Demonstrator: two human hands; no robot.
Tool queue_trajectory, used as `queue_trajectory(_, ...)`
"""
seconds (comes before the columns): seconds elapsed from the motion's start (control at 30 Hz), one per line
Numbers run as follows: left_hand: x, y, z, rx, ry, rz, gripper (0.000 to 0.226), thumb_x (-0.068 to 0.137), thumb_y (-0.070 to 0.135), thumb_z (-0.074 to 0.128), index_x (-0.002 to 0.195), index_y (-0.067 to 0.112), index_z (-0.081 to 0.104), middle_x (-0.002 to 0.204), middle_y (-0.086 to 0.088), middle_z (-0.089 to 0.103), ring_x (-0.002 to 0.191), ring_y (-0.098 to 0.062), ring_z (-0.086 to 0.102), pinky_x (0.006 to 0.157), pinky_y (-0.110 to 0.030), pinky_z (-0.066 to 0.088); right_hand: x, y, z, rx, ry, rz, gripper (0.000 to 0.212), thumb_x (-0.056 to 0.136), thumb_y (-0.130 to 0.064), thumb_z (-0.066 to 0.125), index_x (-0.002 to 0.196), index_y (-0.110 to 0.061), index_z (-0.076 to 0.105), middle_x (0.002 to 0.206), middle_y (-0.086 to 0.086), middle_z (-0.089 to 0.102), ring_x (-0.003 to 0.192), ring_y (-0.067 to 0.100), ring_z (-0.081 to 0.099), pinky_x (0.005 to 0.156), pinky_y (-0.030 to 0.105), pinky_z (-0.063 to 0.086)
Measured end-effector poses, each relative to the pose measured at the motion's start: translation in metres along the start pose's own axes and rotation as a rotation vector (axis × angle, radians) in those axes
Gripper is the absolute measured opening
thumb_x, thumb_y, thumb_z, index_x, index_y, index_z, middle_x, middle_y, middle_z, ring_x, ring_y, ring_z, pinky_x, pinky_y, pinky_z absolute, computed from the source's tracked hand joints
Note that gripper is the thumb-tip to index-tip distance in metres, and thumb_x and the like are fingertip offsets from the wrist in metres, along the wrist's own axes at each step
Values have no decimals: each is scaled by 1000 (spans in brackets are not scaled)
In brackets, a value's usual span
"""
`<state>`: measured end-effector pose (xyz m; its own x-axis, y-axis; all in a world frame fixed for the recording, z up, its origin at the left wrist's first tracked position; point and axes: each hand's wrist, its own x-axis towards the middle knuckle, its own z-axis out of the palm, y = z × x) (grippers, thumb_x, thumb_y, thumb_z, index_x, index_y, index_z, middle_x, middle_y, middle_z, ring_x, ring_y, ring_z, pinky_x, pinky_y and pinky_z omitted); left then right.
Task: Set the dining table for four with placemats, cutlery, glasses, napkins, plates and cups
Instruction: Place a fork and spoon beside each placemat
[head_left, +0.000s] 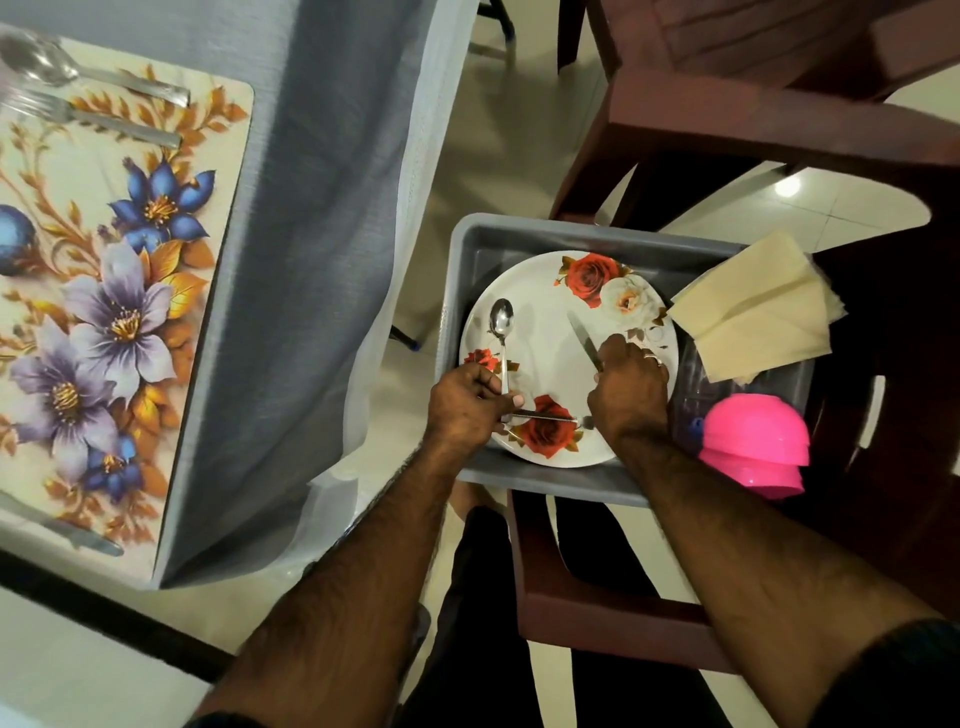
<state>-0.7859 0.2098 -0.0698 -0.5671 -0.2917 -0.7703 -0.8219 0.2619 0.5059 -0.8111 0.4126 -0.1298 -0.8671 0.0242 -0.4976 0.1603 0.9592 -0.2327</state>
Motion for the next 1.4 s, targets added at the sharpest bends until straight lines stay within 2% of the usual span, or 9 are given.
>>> queue_trajectory(0.3,-4,-13,-5,-120,2,-37,31,76,5,93,87,2,65,80,-14,76,66,-24,75,57,-38,64,-9,0,2,136,-87,62,48,78,-4,74,123,-8,58,121,20,57,103,45,64,89,48,54)
queue_trajectory(0.43,-12,-14,-13,-175,10,-43,36,77,6,93,95,-6,64,85,-17,78,70,-27,78,57,-40,65,-28,5,4,175,-106,-121,32,85,-12,67,117,-15,63,118,12,50,88,42,66,79,46,58)
queue_trajectory(0.57,-18,-12,-24,-203,18,-47,33,76,8,93,91,1,65,83,-9,79,74,-25,79,59,-41,66,-38,4,18,-39,-283,-303,40,90,-34,74,126,-19,65,125,8,48,91,36,67,83,44,59)
queue_trajectory(0.8,-45,-13,-42,-207,4,-23,29,80,2,89,95,-3,65,74,-3,77,65,-11,75,53,-25,59,-41,-11,19,-219,-283,-217,30,95,-25,65,122,-14,61,126,11,53,100,36,69,82,43,56)
queue_trajectory(0.9,-65,-11,-51,-262,-11,-32,27,79,-1,88,92,-1,65,72,-6,75,68,-20,75,58,-36,64,-46,-4,5,-209,-288,-213,33,92,-26,68,122,-13,59,120,12,63,108,35,67,88,41,55)
queue_trajectory(1.03,-96,-6,-66,-298,-40,-15,25,80,1,88,88,6,65,77,-11,77,76,-30,77,73,-55,66,-50,4,-18,287,-255,32,23,85,-6,65,103,-20,65,95,14,75,87,37,70,77,37,58)
queue_trajectory(1.17,-144,2,-91,-331,-104,76,28,83,-3,84,98,15,67,74,-3,75,72,-25,73,64,-39,64,-96,-21,-80,993,-273,314,23,92,3,70,110,-10,74,71,5,67,50,13,57,41,21,45)
queue_trajectory(1.27,-179,0,-107,-362,-241,120,35,90,-9,75,115,14,68,71,0,73,67,-22,71,59,-32,61,-149,-35,-123,1263,-285,320,14,102,-4,62,102,-3,76,69,5,63,57,12,53,46,17,42)
queue_trajectory(1.4,-216,-8,-127,-323,-402,133,29,94,-11,68,120,-3,59,93,-21,75,77,-30,74,64,-35,63,-228,-45,-157,1436,-228,268,16,103,-10,62,104,0,75,70,6,61,56,11,55,46,18,44)
